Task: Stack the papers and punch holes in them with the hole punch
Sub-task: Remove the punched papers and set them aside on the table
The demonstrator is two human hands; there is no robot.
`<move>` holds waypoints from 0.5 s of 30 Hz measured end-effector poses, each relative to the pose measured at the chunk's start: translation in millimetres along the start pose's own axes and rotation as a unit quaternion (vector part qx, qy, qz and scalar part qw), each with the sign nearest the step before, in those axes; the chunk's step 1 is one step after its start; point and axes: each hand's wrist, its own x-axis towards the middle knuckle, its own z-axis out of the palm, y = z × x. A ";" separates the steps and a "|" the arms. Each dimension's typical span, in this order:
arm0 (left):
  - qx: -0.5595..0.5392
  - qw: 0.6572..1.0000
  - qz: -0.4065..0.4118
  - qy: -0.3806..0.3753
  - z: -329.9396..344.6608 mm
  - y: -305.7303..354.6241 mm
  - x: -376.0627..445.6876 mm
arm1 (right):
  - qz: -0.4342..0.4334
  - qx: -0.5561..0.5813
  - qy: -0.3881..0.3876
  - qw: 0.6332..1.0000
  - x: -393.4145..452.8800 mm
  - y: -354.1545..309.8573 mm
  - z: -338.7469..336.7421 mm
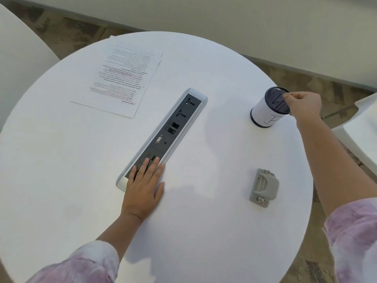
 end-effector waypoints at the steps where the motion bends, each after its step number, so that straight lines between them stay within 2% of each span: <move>1: 0.002 1.000 0.000 0.004 0.1 0.0 0.2 | -0.001 0.000 0.003 1.000 2.0 1.8 0.0; 10: -0.002 1.000 0.010 0.006 1.0 -1.7 -0.2 | -0.006 -0.001 0.024 1.000 -6.0 5.6 -10.7; 15: -0.014 1.000 0.008 -0.008 -1.1 -3.9 -1.8 | -0.015 0.009 -0.008 1.000 -51.8 7.8 -6.0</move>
